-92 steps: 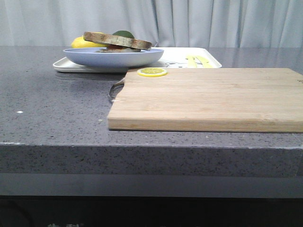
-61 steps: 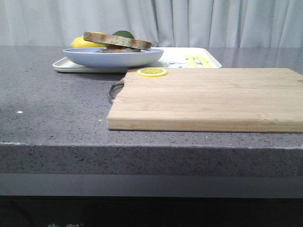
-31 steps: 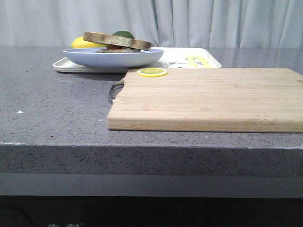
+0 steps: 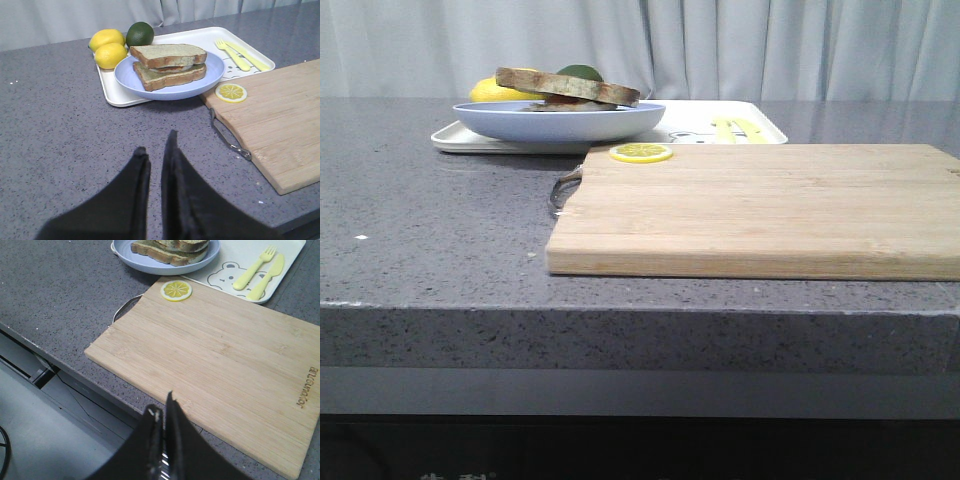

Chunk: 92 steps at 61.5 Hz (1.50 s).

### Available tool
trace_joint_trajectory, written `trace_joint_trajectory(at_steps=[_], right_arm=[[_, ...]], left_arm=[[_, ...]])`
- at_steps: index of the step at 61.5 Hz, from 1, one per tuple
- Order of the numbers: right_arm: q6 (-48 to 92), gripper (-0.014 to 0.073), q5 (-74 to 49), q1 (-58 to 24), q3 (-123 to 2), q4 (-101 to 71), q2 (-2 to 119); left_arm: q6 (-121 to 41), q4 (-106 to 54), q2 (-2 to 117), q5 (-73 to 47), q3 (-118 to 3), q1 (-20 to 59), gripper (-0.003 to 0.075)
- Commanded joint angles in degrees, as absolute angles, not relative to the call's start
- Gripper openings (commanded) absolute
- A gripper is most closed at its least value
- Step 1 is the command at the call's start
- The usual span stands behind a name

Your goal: Place bread and move sandwich to tray

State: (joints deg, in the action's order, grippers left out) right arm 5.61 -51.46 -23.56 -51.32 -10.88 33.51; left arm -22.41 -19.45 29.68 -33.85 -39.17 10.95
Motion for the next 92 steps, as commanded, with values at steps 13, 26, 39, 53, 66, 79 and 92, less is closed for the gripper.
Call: trace_joint_trajectory(at_steps=[13, 26, 39, 53, 66, 79, 92], right_arm=[[5.7, -0.0115, -47.2, -23.2, -52.7, -10.9, 33.6], [5.7, -0.0115, -47.2, -23.2, -52.7, -10.9, 33.6], [5.7, -0.0115, -47.2, -23.2, -52.7, -10.9, 33.6], [5.7, -0.0115, -47.3, -23.2, -52.7, -10.9, 33.6], [5.7, -0.0115, -47.3, -23.2, -52.7, -11.0, 33.6], [5.7, -0.0115, -47.3, -23.2, -52.7, -11.0, 33.6], [5.7, -0.0115, -47.3, -23.2, -52.7, -11.0, 33.6]], left_arm=[[-22.4, -19.4, 29.9, -29.4, -40.6, 11.4, -0.0020], [-22.4, -19.4, 29.9, -29.4, -40.6, 11.4, -0.0020], [-22.4, -19.4, 29.9, -29.0, -40.6, 11.4, -0.0020], [-22.4, -20.1, 18.6, -24.5, -33.4, 5.5, -0.0020], [-22.4, -19.9, 14.0, -24.5, -29.0, 2.9, -0.0020], [-9.4, -12.4, 9.4, -21.9, -22.7, 2.9, -0.0020], [-4.3, -8.7, 4.0, -16.9, -14.3, 2.9, -0.0020]])
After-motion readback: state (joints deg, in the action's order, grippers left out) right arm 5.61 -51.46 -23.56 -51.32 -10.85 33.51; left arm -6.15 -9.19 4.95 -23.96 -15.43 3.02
